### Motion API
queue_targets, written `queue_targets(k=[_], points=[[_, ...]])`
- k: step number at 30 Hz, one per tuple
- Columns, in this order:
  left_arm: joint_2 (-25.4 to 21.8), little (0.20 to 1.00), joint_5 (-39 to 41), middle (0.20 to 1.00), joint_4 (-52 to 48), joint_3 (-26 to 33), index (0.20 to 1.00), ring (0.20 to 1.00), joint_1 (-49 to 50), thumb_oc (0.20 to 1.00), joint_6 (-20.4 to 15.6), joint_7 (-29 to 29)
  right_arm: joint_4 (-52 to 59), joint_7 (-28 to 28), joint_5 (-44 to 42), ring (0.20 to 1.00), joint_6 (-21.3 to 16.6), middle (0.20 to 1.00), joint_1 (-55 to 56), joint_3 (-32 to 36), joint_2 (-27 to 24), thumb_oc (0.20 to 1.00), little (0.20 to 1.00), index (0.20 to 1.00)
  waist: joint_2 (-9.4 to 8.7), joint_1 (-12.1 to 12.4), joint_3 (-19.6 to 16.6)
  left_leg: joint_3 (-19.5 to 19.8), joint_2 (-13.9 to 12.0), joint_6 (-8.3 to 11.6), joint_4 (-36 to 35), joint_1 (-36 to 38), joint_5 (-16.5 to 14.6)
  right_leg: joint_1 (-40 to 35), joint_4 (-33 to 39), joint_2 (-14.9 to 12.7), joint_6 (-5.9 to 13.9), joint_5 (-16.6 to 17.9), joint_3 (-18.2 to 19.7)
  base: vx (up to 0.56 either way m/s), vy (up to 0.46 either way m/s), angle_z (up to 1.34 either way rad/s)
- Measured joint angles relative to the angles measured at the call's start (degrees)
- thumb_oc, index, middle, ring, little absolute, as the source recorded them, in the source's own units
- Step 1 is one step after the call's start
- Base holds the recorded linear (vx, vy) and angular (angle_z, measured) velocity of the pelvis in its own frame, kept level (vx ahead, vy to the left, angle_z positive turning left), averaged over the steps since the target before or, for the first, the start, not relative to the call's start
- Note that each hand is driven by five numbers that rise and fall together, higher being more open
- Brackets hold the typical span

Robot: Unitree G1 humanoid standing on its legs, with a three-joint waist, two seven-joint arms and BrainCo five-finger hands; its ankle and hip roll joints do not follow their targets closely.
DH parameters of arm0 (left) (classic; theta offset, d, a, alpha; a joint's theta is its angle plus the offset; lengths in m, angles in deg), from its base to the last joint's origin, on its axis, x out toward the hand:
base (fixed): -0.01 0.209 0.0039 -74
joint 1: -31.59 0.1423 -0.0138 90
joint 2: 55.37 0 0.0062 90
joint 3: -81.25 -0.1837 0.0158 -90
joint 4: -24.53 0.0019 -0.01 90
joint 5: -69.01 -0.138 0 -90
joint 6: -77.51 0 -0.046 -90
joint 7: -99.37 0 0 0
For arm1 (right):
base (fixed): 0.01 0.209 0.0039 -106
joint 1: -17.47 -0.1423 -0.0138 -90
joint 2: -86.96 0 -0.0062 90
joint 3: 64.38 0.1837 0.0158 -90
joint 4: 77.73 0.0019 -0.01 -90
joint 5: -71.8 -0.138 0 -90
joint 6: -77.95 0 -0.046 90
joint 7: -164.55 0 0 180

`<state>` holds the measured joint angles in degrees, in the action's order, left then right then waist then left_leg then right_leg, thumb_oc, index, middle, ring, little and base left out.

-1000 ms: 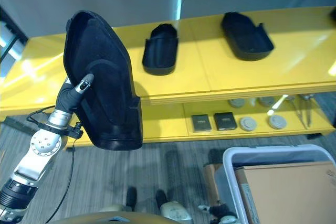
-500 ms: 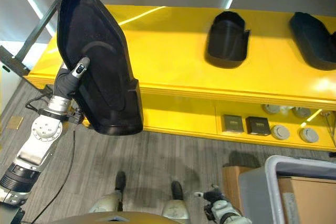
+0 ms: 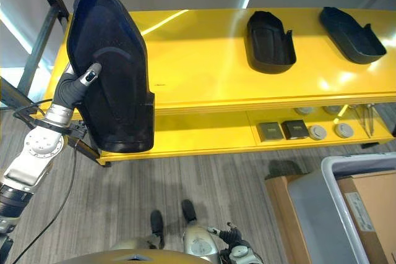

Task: Move parts from the plastic box to the shelf.

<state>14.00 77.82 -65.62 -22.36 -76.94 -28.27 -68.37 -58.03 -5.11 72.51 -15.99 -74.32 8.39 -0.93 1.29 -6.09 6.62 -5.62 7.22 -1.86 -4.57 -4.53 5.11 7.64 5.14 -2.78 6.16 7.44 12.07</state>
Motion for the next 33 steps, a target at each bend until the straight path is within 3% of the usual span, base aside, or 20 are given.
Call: queue_targets(k=[4, 9, 15, 21, 23, 25, 31, 33], points=[[0.21, 0.2, 0.24, 0.2, 6.76, -0.35, 0.2, 0.2, -1.74, 0.2, 2.14, 1.81, -3.17, 0.32, -4.43, 1.0, 0.04, 1.0, -0.63, 9.68, -0.55, 1.0, 1.0, 1.0, 1.77, -0.81, -0.09, 0.24, -0.71, -0.04, -0.03, -0.26, -0.27, 0.23, -0.01, 0.65, -0.18, -0.15, -0.28, 0.04, -0.018, 0.01], [0.92, 0.2, 3.59, 0.2, 14.83, -3.08, 0.2, 0.2, -10.38, 0.2, 2.7, 3.83, -2.09, 0.2, -6.89, 1.0, 0.11, 1.0, -0.94, 3.53, -1.82, 1.0, 1.0, 1.0, 2.7, -1.59, 0.04, -0.86, -2.23, -0.38, -0.06, -3.54, -0.1, 3.88, -0.02, 2.19, -1.67, 0.65, 0.13, -0.01, -0.028, -0.14], [1.18, 0.2, 9.29, 0.2, 19.65, -2.72, 0.2, 0.2, -12.38, 0.2, 2.95, 4.43, -1.58, 0.13, -7.05, 1.0, -0.21, 1.0, -1.11, 3.46, -1.9, 1.0, 1.0, 1.0, 3.64, -3.45, 0.87, -2.84, -3.89, -0.3, -0.05, -3.2, -0.02, 4.33, -0.02, 3.85, -2.71, 0.78, 1.35, 0.03, -0.019, -0.2], [-2.84, 0.2, 19.9, 0.2, 35.28, -7.73, 0.2, 0.2, -26.37, 0.2, 3.49, 1.89, -1.44, -0.45, -6.92, 1.0, 0.23, 1.0, -3.44, 1.7, -3.22, 1.0, 1.0, 1.0, 3.85, -3.9, 5.26, -5.68, -5.02, 0.28, -0.05, -2.79, -0.14, 5.22, -0.02, 5.08, -3.65, 1.61, 2.77, -0.06, -0.032, -0.24], [-3.12, 0.2, 22.68, 0.2, 47.55, -12.21, 0.2, 0.2, -37.55, 0.2, 4.04, 1.19, -2.31, -0.86, -6.96, 1.0, 0.34, 1.0, -5.07, 1.75, -3.51, 1.0, 1.0, 1.0, 3.74, -3.62, 5.68, -5.72, -5.21, 1.25, -0.05, -5.08, -0.15, 7.41, -0.03, 5.19, -3.64, 1.65, 2.79, -0.04, -0.038, -0.09], [-5.44, 0.2, 24.37, 0.2, 53.45, -13.31, 0.2, 0.2, -43.61, 0.2, 4.89, 0.67, -2.57, -1.4, -7.19, 1.0, 0.3, 1.0, -7.09, 1.81, -3.7, 1.0, 1.0, 1.0, 3.44, -5.12, 7.45, -5.78, -5.17, 1.29, -0.05, -6.59, 0.35, 8.93, -0.37, 5.13, -3.7, 2.98, 2.62, -0.06, -0.032, -0.08], [-6.49, 0.2, 27.12, 0.2, 66.67, -15.6, 0.2, 0.2, -51.63, 0.2, 7.88, -4.99, -2.66, -1.52, -8.39, 1.0, 0.28, 1.0, -8.85, 1.57, -3.97, 1.0, 1.0, 1.0, 3.74, -6.59, 9.24, -5.45, -5.4, 1.58, -0.04, -10.55, 1.1, 12.77, -0.45, 5.34, -4.5, 4.41, 1.64, -0.04, -0.019, 0.01], [-7.81, 0.2, 27.1, 0.2, 66.53, -15.42, 0.2, 0.2, -52.32, 0.2, 7.74, -5.65, -2.65, -1.54, -9.45, 1.0, 0.34, 1.0, -9.46, 1.56, -3.98, 1.0, 1.0, 1.0, 3.78, -6.51, 10.23, -5.27, -5.56, 1.58, -0.03, -10.52, 1.14, 12.72, -0.46, 5.47, -4.58, 4.5, 1.49, 0.0, -0.001, 0.05]])
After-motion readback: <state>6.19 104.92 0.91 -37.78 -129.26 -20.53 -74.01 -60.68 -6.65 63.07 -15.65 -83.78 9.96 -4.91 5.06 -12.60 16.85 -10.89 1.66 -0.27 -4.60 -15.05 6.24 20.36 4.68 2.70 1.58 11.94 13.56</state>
